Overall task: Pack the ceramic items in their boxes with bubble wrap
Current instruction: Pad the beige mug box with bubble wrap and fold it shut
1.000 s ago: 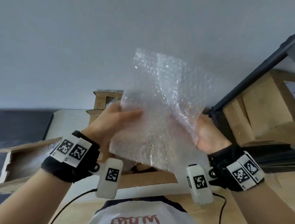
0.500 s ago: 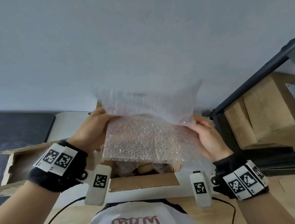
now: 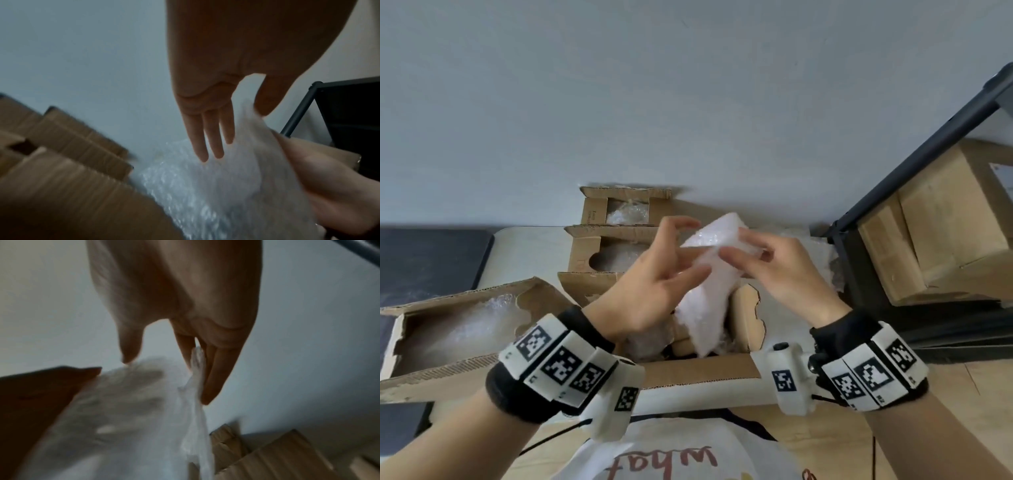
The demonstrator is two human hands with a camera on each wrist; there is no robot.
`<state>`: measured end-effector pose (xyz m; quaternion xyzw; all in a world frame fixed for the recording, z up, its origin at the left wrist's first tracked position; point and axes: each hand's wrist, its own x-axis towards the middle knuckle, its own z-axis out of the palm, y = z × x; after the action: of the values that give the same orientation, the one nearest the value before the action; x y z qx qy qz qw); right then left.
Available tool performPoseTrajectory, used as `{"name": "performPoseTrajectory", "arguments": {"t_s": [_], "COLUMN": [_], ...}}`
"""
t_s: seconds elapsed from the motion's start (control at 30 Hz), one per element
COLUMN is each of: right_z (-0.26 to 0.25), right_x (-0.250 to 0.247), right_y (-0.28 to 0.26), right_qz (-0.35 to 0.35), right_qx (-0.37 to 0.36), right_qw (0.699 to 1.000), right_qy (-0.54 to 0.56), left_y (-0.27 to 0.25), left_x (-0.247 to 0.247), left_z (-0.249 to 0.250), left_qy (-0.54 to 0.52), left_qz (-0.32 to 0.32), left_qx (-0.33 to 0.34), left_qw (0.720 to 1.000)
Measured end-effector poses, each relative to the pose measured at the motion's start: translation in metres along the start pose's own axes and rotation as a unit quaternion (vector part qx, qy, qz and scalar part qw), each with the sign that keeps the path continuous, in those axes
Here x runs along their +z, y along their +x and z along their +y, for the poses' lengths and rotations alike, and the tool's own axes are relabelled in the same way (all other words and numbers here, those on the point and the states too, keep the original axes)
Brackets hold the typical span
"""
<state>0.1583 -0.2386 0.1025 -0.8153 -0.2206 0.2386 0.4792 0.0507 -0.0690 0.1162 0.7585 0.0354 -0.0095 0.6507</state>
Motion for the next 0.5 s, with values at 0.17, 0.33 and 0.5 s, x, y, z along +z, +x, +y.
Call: {"name": "performPoseTrajectory", "arguments": {"t_s": [0.17,0.33,0.5], "right_z": [0.009,0.033,0.058], "right_x": [-0.007,-0.01,0.024], "right_y": [-0.01,-0.029,-0.027], "right_qz": [0.131,0.052,0.017], "right_qx": [-0.054,-0.039,-0.088], "right_qw": [0.99,0.998,0.965], "right_qy": [-0.028,0.014,-0.248], "left_y": [-0.02,-0.068,-0.086], "left_x": [0.002,0.008,0.017], "left_z": [-0.024,-0.087,-0.117], "left_qy": [-0.049,0.397,0.451], "left_qz": [0.049,-0.084,-0.136], "left_qx": [-0.019,-0.011,0.02], "left_qw": [0.997,0.914,0.882]}}
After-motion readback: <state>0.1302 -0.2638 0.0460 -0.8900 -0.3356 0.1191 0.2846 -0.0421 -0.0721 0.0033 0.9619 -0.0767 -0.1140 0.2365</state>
